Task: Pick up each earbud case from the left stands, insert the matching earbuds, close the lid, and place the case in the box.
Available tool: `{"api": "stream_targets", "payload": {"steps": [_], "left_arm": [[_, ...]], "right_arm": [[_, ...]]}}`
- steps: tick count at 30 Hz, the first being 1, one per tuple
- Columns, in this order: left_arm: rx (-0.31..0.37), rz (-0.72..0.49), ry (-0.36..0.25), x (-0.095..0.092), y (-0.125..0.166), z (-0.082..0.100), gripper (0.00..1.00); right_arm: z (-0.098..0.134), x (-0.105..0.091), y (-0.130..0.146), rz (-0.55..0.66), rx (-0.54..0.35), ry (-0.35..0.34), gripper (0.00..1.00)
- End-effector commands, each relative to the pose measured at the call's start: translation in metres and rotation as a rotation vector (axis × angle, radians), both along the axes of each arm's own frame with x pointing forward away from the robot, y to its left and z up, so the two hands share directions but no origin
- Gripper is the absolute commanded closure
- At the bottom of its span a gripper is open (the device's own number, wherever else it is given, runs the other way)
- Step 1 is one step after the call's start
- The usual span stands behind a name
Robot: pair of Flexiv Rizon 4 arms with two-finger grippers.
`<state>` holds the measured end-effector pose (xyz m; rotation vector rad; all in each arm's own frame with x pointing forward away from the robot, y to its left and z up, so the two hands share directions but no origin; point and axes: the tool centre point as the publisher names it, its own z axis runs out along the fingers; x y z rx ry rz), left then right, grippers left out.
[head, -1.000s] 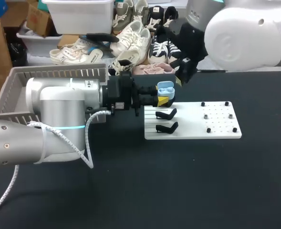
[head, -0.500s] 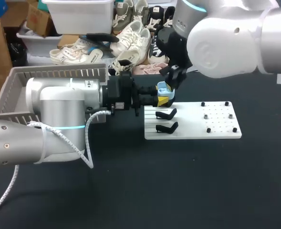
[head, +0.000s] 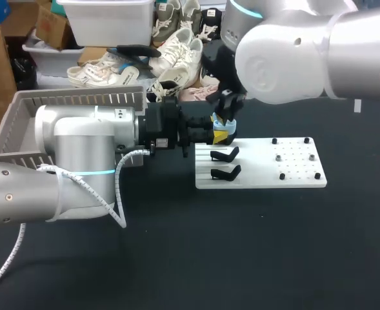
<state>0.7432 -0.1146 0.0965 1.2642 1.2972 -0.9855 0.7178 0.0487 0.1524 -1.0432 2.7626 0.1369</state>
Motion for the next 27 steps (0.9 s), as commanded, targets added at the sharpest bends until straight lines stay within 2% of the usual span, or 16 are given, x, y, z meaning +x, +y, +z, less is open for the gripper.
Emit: {"api": "stream_targets", "payload": {"steps": [1,27], "left_arm": [[-0.003,0.003,-0.002,-0.001,0.0004,-0.0004,1.0],[-0.003,0.003,-0.002,-0.001,0.0004,-0.0004,1.0]], "right_arm": [[-0.0005,0.0046,0.0022,0.003,-0.008,0.007,1.0],[-0.0036,0.0087,0.0054,0.012,-0.022,0.015,1.0]]}}
